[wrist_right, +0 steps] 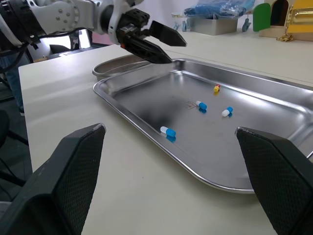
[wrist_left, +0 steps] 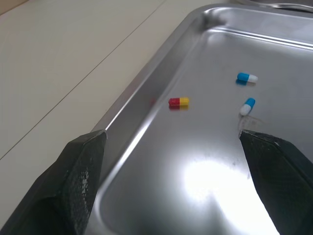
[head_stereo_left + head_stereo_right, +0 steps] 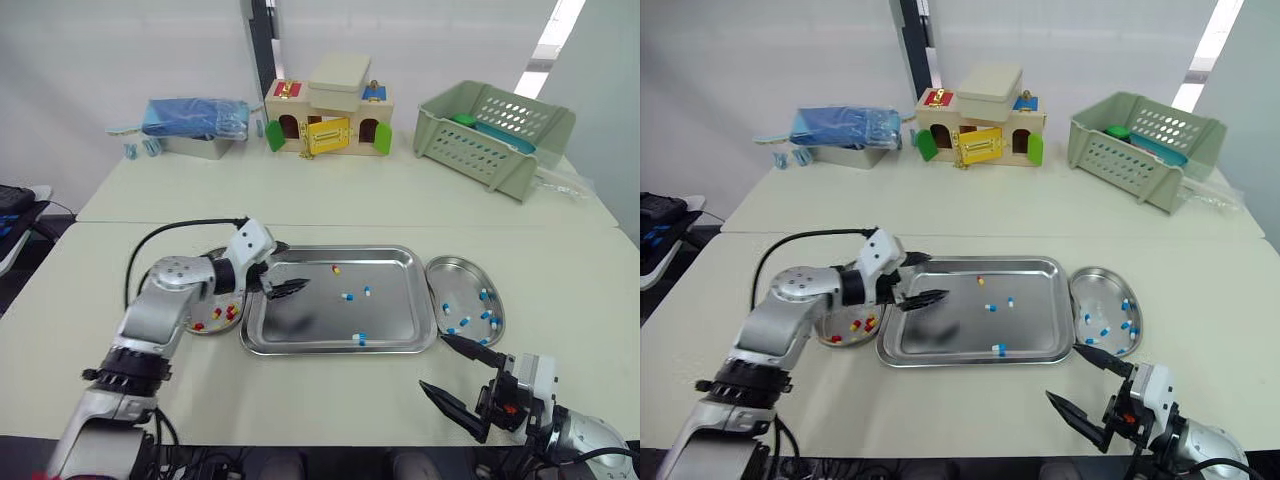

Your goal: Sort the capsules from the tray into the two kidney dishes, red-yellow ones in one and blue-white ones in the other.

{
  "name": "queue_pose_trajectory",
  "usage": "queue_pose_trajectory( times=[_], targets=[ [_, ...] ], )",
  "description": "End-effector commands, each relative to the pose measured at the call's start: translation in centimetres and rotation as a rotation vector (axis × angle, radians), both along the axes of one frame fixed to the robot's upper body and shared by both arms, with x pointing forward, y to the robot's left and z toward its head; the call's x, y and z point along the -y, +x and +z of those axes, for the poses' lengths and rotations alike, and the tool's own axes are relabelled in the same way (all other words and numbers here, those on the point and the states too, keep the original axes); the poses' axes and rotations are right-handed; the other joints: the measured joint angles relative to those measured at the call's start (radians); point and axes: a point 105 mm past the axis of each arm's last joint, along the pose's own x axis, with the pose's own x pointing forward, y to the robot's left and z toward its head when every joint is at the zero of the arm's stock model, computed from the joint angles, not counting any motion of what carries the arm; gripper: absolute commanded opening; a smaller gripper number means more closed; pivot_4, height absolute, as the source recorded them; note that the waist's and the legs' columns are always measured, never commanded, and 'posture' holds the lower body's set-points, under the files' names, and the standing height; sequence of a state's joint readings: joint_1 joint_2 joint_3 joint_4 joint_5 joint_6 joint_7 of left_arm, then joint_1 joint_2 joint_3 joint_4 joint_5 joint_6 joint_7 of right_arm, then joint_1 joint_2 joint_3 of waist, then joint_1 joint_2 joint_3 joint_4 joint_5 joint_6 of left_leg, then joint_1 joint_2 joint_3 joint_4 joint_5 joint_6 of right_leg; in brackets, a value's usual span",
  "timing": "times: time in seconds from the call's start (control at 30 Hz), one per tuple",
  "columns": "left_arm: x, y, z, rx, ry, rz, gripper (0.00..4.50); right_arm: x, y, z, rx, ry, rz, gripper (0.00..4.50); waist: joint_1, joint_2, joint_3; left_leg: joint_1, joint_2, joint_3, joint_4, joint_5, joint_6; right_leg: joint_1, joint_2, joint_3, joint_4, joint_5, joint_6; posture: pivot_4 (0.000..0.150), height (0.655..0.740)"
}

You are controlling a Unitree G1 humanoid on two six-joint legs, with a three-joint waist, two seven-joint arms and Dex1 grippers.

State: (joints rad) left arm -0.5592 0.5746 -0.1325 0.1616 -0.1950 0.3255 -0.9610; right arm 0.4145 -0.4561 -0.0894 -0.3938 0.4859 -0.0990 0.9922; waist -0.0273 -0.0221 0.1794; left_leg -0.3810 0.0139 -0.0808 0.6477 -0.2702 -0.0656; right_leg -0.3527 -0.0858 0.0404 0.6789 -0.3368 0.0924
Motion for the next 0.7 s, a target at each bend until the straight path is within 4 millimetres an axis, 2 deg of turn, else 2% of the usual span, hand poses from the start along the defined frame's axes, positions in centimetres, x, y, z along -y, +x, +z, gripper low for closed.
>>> queue_pose_trajectory(
  times=[0.03, 0.07, 0.17, 0.3, 0.7],
  targets=[
    [0.8, 0.9, 0.2, 0.041, 0.019, -0.009, 4.47, -0.1, -0.1, 0.5, 0.041, 0.003, -0.01, 4.5, -0.003, 0.0, 0.0, 0.0, 0.0, 0.0, 0.0, 0.0, 0.0, 0.0, 0.0, 0.0, 0.0, 0.0, 0.0, 0.15, 0.74],
    [0.9, 1.1, 0.1, 0.042, 0.021, -0.007, 4.47, -0.1, -0.1, 0.5, 0.043, 0.003, -0.015, 4.5, -0.006, 0.0, 0.0, 0.0, 0.0, 0.0, 0.0, 0.0, 0.0, 0.0, 0.0, 0.0, 0.0, 0.0, 0.0, 0.15, 0.74],
    [1.6, 1.4, -0.3, 0.038, 0.036, -0.025, 3.93, -0.2, -0.1, 0.5, 0.046, 0.004, -0.022, 4.5, -0.009, 0.0, 0.0, 0.001, 0.0, 0.0, -0.001, 0.0, 0.0, -0.001, 0.001, 0.0, 0.001, 0.0, 0.0, 0.15, 0.74],
    [2.4, 2.2, -0.4, 0.028, 0.032, -0.022, 3.93, -0.5, -0.2, 0.4, 0.048, 0.008, -0.03, 4.5, -0.004, 0.0, 0.0, 0.0, 0.0, 0.0, 0.0, 0.0, 0.0, 0.0, 0.0, 0.0, 0.0, 0.0, 0.0, 0.15, 0.74],
    [4.6, 2.8, -1.4, -0.042, 0.039, -0.056, 3.93, -1.0, -0.4, 0.7, 0.055, 0.017, -0.051, 4.5, -0.004, 0.0, 0.0, 0.0, 0.0, 0.0, 0.0, 0.0, 0.0, 0.0, 0.0, 0.0, 0.0, 0.0, 0.0, 0.15, 0.74]
  ],
)
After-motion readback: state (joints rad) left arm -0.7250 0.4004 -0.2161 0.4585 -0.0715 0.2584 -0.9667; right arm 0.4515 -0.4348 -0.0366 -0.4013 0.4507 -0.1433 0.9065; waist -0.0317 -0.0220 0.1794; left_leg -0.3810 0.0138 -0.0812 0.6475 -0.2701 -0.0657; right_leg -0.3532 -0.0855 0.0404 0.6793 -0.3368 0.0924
